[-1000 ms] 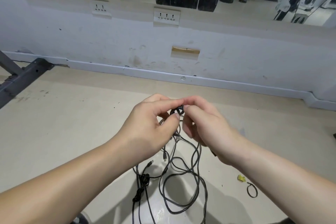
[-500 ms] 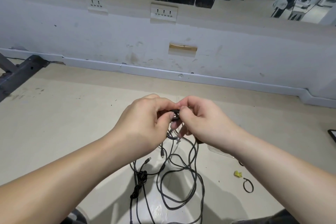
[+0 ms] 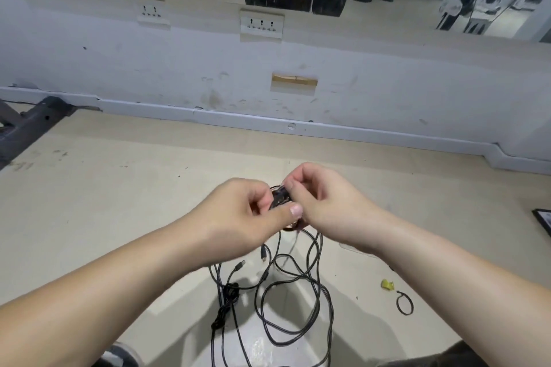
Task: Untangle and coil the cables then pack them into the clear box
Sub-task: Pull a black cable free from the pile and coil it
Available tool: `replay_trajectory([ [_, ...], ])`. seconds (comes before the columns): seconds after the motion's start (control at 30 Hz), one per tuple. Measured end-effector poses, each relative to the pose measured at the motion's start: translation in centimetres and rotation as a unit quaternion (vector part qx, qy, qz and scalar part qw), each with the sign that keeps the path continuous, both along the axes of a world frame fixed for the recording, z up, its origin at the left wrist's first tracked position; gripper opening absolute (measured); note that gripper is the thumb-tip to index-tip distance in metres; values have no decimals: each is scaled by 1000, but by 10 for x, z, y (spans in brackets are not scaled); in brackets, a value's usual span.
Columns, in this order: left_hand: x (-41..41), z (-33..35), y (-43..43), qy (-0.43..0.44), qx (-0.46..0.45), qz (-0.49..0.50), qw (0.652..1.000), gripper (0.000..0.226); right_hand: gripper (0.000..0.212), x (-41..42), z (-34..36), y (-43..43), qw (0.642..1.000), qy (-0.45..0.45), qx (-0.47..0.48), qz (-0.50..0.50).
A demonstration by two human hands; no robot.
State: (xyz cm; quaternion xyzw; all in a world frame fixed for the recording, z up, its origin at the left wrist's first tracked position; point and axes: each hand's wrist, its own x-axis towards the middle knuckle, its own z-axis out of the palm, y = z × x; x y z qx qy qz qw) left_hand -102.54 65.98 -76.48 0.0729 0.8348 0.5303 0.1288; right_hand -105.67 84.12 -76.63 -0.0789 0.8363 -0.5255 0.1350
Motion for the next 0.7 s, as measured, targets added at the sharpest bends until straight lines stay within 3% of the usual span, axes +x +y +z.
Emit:
replay_trajectory([
  [0.1,-2,-4,1,58,-44,1,997,45,14,3,1,1,1000,25,9,5],
  [0.3,-9,-4,8,45,-15,143,989,49,13,2,2,-10,998,-20,-37,-43],
  [0.47,3,-5,12,143,-11,119,982,48,10,-8,9,-5,983,-104,-137,-68],
  [0.6,11,-2,14,155,38,131,978,48,13,-8,11,-2,984,-117,-121,-52],
  [0.7,13,1,16,204,20,126,971,44,17,-6,13,-4,985,-105,-133,-46],
])
